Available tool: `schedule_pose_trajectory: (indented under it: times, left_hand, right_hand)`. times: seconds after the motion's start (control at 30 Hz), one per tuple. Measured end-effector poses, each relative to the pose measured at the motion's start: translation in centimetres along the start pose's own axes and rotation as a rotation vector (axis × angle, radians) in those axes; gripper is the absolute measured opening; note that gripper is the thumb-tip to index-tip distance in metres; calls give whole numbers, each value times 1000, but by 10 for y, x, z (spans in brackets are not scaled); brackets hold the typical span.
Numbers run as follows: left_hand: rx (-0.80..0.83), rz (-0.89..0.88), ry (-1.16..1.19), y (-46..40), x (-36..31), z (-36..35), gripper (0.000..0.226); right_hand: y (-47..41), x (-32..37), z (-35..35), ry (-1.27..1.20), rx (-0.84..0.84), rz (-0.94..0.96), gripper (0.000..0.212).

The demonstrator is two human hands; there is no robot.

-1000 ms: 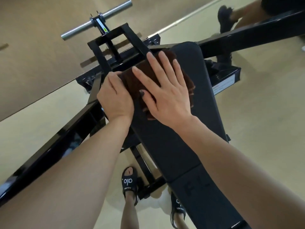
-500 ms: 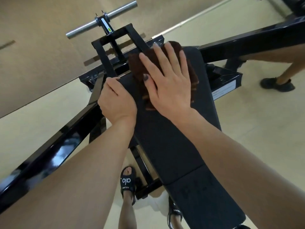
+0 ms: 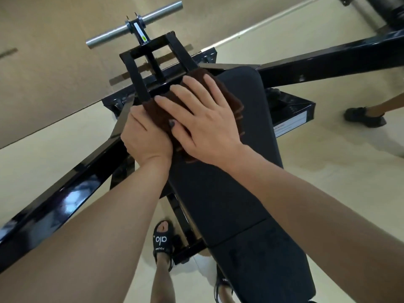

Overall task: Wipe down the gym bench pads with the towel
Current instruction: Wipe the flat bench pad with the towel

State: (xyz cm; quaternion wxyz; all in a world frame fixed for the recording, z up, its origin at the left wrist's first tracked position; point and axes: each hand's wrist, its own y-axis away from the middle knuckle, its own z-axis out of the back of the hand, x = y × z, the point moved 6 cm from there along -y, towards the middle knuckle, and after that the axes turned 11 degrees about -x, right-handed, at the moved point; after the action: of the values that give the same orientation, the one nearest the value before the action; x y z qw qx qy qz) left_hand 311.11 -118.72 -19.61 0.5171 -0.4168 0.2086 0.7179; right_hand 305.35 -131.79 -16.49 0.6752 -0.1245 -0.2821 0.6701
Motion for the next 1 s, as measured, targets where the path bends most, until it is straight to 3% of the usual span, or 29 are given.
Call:
schedule_pose_trajectory:
  times: [0.13, 0.2, 0.43, 0.53, 0.6, 0.77, 1.0]
  left_hand:
    - [-8, 33, 72, 1, -1, 1, 42]
    - [-7, 69, 59, 2, -2, 1, 45]
    - [30, 117, 75, 4, -1, 0, 45]
    - [38, 176, 80, 2, 1, -1, 44]
    - [31, 179, 69, 2, 0, 0, 45]
    - [28, 167, 78, 4, -4, 0, 45]
    - [42, 260, 210, 5, 2, -1, 44]
  right_hand:
    - [-22, -13, 4, -1, -24, 79, 39]
    - [-24, -31, 10, 49, -57, 17, 38]
    - [7, -82, 28, 225, -252, -529, 40]
    - [47, -72, 26, 253, -202, -815, 51]
    - [91, -59, 27, 271, -147, -901, 54]
    - [124, -57, 27, 266, -64, -878, 55]
    - [-22, -68, 17, 274, -48, -442, 46]
